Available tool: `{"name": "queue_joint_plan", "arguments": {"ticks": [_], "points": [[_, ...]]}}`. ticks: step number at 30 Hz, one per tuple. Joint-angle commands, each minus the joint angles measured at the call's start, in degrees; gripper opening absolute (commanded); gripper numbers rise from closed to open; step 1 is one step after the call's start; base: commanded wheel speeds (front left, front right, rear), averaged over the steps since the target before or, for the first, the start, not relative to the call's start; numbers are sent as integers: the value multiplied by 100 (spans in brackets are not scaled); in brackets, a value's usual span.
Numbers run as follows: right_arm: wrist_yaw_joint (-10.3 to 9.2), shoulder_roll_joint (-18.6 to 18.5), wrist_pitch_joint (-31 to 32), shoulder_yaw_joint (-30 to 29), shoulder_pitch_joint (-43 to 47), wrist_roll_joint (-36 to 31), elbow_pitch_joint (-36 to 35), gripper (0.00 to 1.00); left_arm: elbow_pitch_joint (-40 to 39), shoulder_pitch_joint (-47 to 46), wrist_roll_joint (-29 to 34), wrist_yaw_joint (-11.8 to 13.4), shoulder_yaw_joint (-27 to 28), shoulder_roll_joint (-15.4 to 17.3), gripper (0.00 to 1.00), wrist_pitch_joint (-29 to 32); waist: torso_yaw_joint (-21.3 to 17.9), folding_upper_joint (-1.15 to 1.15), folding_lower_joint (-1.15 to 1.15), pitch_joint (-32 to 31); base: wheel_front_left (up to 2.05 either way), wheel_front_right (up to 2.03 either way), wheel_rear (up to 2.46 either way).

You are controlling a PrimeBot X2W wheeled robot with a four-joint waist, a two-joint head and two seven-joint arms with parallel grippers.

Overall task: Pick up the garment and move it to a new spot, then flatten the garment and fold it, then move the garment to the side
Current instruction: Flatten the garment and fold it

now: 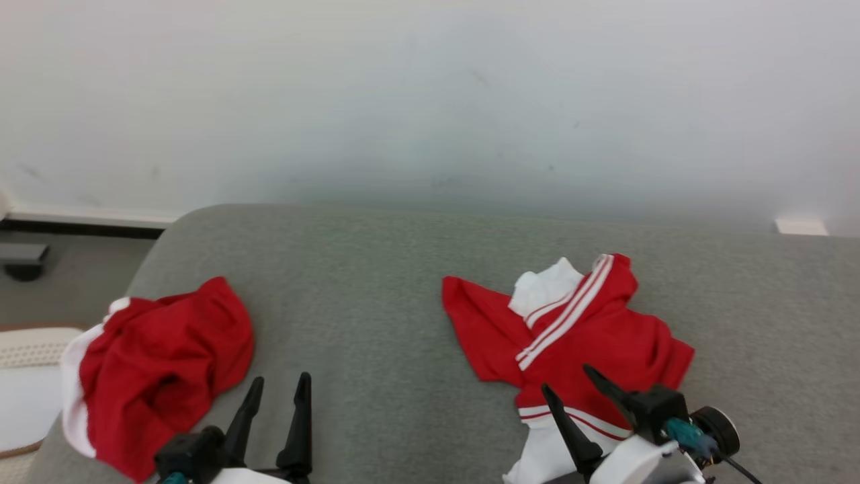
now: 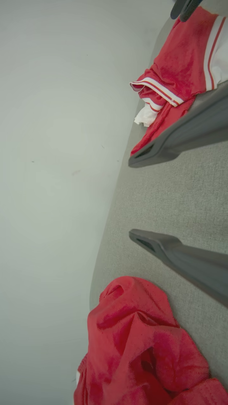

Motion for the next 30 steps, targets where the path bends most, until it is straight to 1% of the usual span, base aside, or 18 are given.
{"name": "queue_joint_plan", "arguments": {"ticks": [1, 3, 7, 9, 12, 16, 21, 22, 23, 24, 25, 30], "points": [[-12, -1, 106, 23, -138, -24, 114, 100, 4, 7, 31, -8, 10, 12, 100, -2, 257, 0, 0, 16, 0, 0, 0], [-12, 28, 431, 108, -334, -75, 398, 100, 16, 10, 17, -22, 4, 6, 100, -2, 410, 0, 0, 16, 0, 0, 0], [-12, 68, 1090, 89, -771, -184, 956, 100, 35, -7, -29, -37, -22, -4, 100, -3, 639, 0, 0, 40, 0, 0, 0], [-12, 92, 1424, -2, -959, -238, 1287, 100, 39, -33, -113, -14, -78, -5, 100, -2, 741, 0, 0, 53, 0, 0, 0], [-12, 146, 1968, 20, -1147, -284, 1735, 100, 21, -68, -242, 33, -157, -4, 100, -2, 889, 0, 0, 64, 0, 0, 0], [-12, 197, 2557, 125, -1150, -177, 2027, 100, 13, -28, -256, 83, -187, -4, 100, -3, 1008, 0, 0, 61, 0, 0, 0], [-12, 202, 2992, 93, -939, -247, 2257, 100, 6, 12, -285, 101, -177, -5, 100, -2, 1041, 0, 0, 76, 0, 0, 0], [-12, 198, 3028, 88, -906, -272, 2285, 80, 8, 5, -285, 101, -182, -5, 100, -3, 1046, 0, 0, 79, 0, 0, 0], [-12, 198, 3012, 63, -885, -284, 2288, 51, 4, -4, -282, 106, -183, -5, 100, -2, 1048, 0, 0, 81, 0, 0, 0], [-12, 201, 2939, 20, -877, -292, 2265, 18, -5, -13, -274, 110, -180, -5, 100, -2, 1042, 0, 0, 81, 0, 0, 0], [-12, 206, 2902, -8, -880, -318, 2246, 0, -12, -15, -266, 118, -164, -5, 100, -2, 1028, 0, 0, 81, 0, 0, 0], [-12, 219, 2379, -232, -1019, -375, 1932, 0, -2, 30, -180, 107, -103, -5, 100, -2, 858, 0, 0, 45, 0, 0, 0]]}}
